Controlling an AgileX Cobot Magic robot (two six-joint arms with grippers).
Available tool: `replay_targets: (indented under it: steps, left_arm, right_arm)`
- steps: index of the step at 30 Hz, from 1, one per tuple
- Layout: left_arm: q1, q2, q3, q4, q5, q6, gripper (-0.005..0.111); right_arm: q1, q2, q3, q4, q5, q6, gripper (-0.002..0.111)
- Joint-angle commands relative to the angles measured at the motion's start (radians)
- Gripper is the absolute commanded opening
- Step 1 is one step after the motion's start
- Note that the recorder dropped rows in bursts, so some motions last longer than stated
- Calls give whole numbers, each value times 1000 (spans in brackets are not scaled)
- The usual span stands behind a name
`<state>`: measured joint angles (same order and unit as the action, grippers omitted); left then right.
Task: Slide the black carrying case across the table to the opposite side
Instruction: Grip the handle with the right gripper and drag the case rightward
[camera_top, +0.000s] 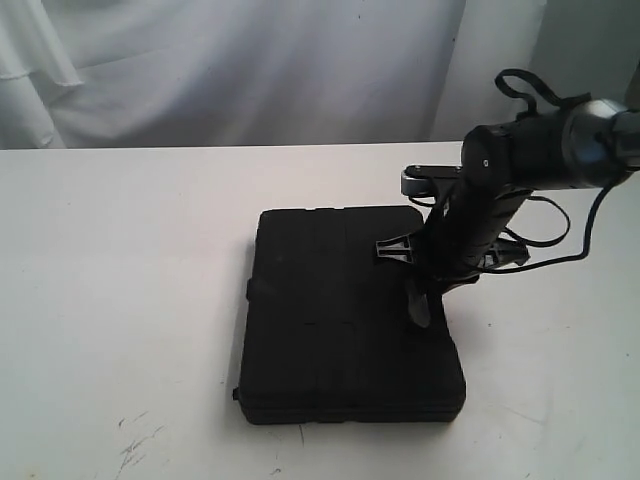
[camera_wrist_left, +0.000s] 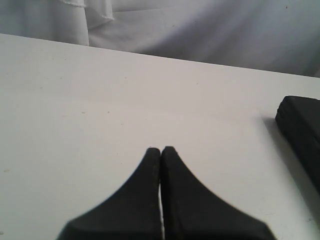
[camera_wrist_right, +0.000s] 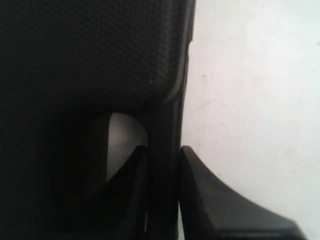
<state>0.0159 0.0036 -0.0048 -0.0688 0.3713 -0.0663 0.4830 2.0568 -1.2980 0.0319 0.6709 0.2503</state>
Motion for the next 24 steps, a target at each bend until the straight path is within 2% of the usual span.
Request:
replay_targets:
  steps: [1, 10, 24]
  left_arm:
    - [3, -4, 5, 0, -5, 0, 0]
    - [3, -4, 5, 0, -5, 0, 0]
    - [3, -4, 5, 0, -5, 0, 0]
  right_arm:
    - [-61, -18, 1, -81, 87, -13, 0]
    - [-182, -35, 1, -150, 150, -24, 0]
    - [-280, -35, 1, -227, 146, -41, 0]
